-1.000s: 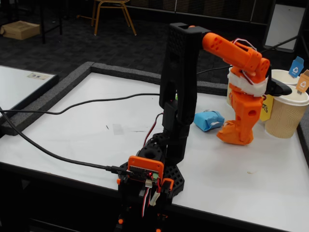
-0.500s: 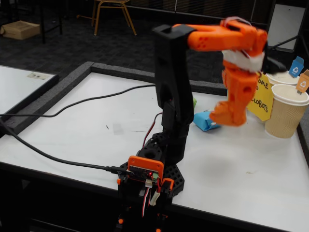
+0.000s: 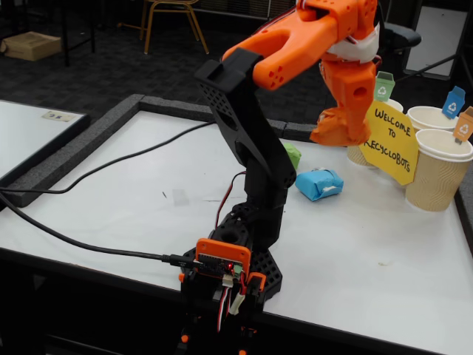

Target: Sort rubbish by color.

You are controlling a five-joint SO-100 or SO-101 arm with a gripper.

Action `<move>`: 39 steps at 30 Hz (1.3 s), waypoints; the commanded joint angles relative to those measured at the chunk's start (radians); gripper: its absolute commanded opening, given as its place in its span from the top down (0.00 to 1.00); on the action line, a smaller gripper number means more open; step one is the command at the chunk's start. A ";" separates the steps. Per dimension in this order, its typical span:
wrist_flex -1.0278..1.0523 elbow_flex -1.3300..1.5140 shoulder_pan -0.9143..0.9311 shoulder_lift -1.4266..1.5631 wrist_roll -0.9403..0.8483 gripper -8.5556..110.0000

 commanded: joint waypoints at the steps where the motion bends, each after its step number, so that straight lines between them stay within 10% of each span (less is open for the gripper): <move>1: -0.058 -0.147 0.015 0.071 -0.005 0.93; 39: -0.529 -0.839 0.261 -0.707 -0.341 0.93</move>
